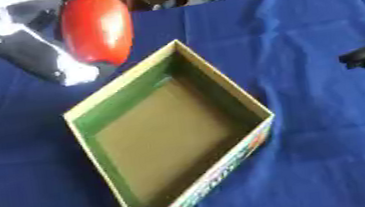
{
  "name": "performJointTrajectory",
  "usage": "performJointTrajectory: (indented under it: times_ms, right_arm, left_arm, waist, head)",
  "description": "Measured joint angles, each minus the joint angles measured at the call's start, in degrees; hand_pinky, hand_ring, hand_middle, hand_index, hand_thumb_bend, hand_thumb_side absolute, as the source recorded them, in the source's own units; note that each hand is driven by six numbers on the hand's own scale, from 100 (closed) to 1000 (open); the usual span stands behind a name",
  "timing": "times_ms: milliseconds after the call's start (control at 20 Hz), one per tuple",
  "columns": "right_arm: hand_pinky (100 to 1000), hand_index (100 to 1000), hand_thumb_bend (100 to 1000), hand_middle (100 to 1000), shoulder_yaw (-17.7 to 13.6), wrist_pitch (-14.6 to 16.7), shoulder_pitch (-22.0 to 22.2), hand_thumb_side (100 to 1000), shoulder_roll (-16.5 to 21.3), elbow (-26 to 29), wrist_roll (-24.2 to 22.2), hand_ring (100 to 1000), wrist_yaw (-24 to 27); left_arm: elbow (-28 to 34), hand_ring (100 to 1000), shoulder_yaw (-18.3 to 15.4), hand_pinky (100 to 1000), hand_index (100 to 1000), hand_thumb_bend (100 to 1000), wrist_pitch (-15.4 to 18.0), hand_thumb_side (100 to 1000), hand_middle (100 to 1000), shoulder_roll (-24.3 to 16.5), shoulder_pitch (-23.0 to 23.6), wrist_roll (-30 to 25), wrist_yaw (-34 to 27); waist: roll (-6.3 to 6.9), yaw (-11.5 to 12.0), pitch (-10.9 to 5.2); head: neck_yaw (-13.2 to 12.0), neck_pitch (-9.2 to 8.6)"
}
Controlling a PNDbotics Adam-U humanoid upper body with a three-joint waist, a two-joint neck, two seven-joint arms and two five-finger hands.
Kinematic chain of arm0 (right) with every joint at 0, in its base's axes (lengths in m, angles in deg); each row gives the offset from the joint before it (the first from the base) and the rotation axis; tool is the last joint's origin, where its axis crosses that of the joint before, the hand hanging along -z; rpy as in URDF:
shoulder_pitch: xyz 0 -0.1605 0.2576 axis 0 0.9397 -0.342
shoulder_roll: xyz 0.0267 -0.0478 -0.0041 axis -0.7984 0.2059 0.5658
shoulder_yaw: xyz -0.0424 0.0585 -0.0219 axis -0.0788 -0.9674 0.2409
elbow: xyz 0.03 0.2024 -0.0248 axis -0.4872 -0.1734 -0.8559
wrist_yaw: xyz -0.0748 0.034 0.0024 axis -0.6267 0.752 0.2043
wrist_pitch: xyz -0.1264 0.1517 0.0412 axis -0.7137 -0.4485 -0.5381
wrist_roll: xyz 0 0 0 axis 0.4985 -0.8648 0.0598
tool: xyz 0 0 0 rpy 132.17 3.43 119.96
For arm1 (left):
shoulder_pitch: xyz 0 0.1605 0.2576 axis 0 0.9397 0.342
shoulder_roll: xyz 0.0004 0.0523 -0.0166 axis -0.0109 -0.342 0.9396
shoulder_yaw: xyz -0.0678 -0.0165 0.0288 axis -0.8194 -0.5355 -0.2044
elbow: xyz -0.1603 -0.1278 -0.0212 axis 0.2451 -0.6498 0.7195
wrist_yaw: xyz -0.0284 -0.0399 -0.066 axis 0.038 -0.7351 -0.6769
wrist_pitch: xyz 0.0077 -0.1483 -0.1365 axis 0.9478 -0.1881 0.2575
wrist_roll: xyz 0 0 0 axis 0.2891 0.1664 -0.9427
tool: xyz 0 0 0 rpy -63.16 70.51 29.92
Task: Pick up objects on the table and place them in the box.
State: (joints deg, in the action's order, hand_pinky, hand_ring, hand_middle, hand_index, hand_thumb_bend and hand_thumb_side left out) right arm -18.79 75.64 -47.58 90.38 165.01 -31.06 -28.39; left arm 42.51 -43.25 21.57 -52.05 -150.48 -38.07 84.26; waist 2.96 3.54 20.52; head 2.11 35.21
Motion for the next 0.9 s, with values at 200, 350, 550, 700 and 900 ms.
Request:
performJointTrajectory:
  times_ms: [200,350,550,700,900]
  right_arm:
    - [866,679,100,560,0.01,-0.26,0.0,1000,0.0,0.0,0.02,771,0.33]
    - [867,679,100,560,0.02,-0.46,0.0,1000,0.0,0.0,-0.02,772,0.38]
    - [868,679,100,561,0.05,-0.51,-0.01,1000,0.0,0.0,-0.06,772,0.41]
    - [868,679,100,561,0.16,-0.57,-0.02,1000,0.0,-0.01,-0.12,773,0.41]
    - [869,679,100,561,0.34,-0.71,-0.02,1000,0.0,-0.01,-0.25,773,0.41]
  left_arm:
    - [0.18,367,2.26,192,658,100,-0.59,296,446,1.39,-0.41,-0.86,-0.97]
    - [-0.2,370,4.18,193,656,100,-0.7,296,447,2.15,-0.41,-0.96,-1.17]
    - [-2.22,379,6.7,194,652,100,-0.6,286,451,3.38,-0.41,-1.01,-0.33]
    - [-4.1,384,8.85,193,652,100,0.12,284,454,4.0,-0.41,-1.14,1.35]
    - [-6.54,406,11.42,199,659,100,1.95,269,469,4.76,-0.41,-1.26,4.0]
  waist:
    - [0.13,-0.01,-0.17]
    - [0.16,-0.08,-0.18]
    - [0.3,-0.36,-0.18]
    - [0.48,-0.47,-0.18]
    - [0.54,-0.7,-0.18]
  head:
    - [-0.13,0.0]
    - [-0.23,-0.04]
    - [-0.44,-0.1]
    - [-0.47,-0.16]
    - [-0.53,-0.57]
